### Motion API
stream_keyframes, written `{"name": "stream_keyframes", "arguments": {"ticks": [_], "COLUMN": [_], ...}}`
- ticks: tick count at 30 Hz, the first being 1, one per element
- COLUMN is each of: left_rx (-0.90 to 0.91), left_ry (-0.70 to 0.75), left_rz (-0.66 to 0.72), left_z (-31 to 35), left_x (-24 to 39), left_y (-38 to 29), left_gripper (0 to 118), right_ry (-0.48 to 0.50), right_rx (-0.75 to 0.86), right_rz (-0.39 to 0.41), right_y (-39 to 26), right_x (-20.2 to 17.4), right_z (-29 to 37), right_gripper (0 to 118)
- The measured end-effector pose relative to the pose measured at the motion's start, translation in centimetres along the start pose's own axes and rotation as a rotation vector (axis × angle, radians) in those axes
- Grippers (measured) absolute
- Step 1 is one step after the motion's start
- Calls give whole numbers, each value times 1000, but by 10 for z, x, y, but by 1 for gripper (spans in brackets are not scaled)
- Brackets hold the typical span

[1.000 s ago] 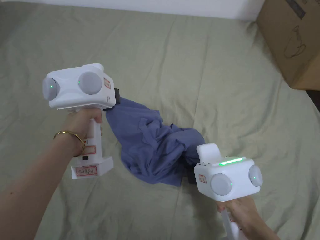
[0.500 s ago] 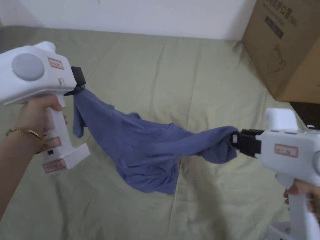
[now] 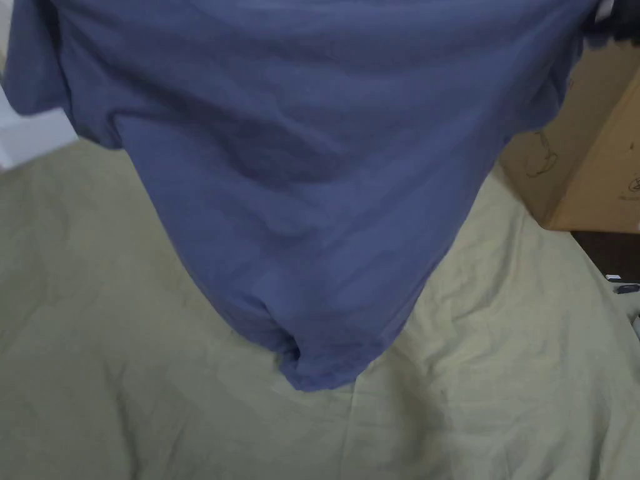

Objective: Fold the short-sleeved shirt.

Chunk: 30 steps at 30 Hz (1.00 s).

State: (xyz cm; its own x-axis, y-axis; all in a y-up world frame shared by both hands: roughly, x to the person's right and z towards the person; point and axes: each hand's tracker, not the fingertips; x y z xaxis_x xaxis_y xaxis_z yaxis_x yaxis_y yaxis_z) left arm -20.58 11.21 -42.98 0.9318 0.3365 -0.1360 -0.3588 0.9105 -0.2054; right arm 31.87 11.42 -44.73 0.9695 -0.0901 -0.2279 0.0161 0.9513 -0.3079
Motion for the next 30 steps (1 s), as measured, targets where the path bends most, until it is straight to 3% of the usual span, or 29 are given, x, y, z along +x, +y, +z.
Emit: {"name": "stream_keyframes", "arguments": {"ticks": [5,12,19,30], "left_rx": [46,160,253,230], "left_ry": [24,53,113,75], "left_rz": [-56,-86,-123,-63], "left_z": [-10,-46,-89,-112], "left_x": [32,75,110,99], "left_y": [55,124,159,135], "left_gripper": [2,2,2,2], "right_ry": [-89,-281,-394,-327], "right_rx": [53,165,254,264], "right_rz": [43,174,233,143], "right_y": [69,153,196,156], "right_x": [-19,-38,-51,-47], "right_z": [-28,-69,-100,-94], "right_gripper": [6,6,6,6]}}
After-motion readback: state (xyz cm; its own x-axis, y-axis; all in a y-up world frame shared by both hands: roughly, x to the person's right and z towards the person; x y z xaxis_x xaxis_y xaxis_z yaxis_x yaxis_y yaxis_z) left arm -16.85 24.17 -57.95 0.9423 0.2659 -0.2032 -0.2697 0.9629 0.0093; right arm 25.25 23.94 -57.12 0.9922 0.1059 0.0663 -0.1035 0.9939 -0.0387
